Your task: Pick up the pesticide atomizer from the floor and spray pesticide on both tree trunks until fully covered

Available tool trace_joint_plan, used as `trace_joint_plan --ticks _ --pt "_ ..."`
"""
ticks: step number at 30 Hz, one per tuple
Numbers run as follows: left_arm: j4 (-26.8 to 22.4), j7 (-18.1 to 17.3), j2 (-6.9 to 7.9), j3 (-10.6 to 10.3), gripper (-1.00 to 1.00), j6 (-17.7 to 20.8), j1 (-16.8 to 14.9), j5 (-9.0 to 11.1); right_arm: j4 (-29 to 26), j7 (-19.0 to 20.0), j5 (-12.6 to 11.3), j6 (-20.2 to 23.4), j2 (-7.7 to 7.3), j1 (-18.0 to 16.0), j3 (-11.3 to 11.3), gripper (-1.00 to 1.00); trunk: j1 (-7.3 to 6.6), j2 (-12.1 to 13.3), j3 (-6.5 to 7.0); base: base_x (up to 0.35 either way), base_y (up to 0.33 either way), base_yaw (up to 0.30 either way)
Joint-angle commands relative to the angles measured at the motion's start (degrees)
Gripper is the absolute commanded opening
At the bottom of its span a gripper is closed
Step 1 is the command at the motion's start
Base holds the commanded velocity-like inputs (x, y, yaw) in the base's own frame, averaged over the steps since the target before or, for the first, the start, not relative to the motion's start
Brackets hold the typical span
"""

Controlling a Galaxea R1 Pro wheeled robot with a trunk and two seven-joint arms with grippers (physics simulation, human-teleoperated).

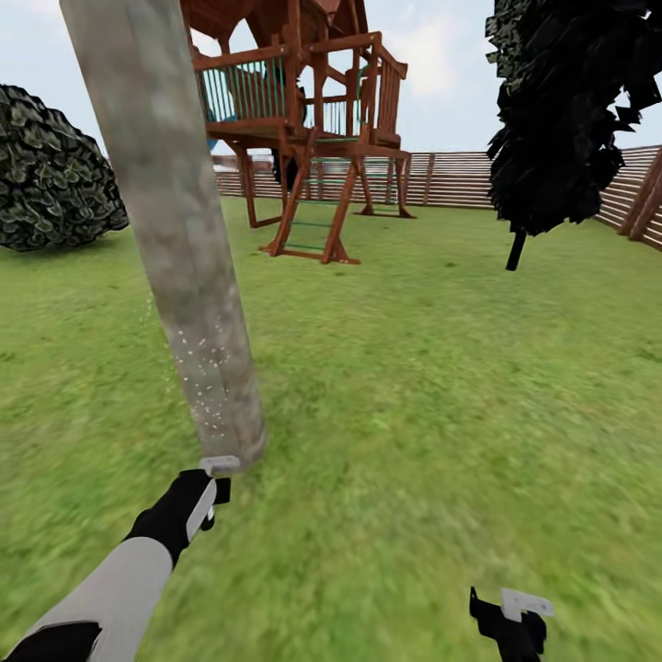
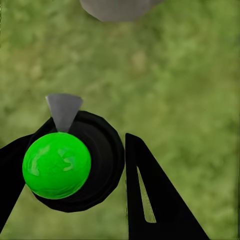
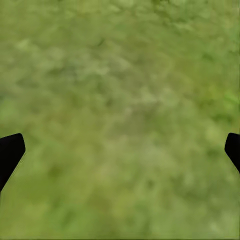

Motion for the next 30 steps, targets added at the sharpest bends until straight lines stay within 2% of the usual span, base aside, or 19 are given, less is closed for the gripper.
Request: trace_joint_plan --ticks 1,4,12,24,30 --pt "0.0 0.0 -0.03 0.0 -1.0 0.0 0.0 -0.1 0.0 0.0 0.0 0.0 0.0 0.0 0.0 1.0 0.0 0.0 0.0 0.162 -0.263 0.276" --pt "0.0 0.0 -0.05 0.0 -1.0 -0.1 0.0 0.0 0.1 0.0 0.0 0.0 0.04 0.0 0.0 1.0 0.0 0.0 0.0 0.161 -0.263 0.221" --pt "-0.2 0.0 -0.06 -0.1 -1.0 -0.1 0.0 -0.1 0.1 0.0 0.0 0.0 0.01 0.0 0.0 1.0 0.0 0.0 0.0 0.032 -0.274 0.043" --pt "-0.4 0.0 0.11 0.0 -1.0 -0.1 0.1 -0.1 0.1 0.0 0.0 0.0 0.04 0.0 0.0 1.0 0.0 0.0 0.0 0.055 -0.276 0.259" --pt "-0.4 0.0 0.18 0.0 -1.0 -0.1 0.1 -0.1 0.1 0.0 0.0 0.0 -0.01 0.0 0.0 1.0 0.0 0.0 0.0 0.156 -0.271 0.019"
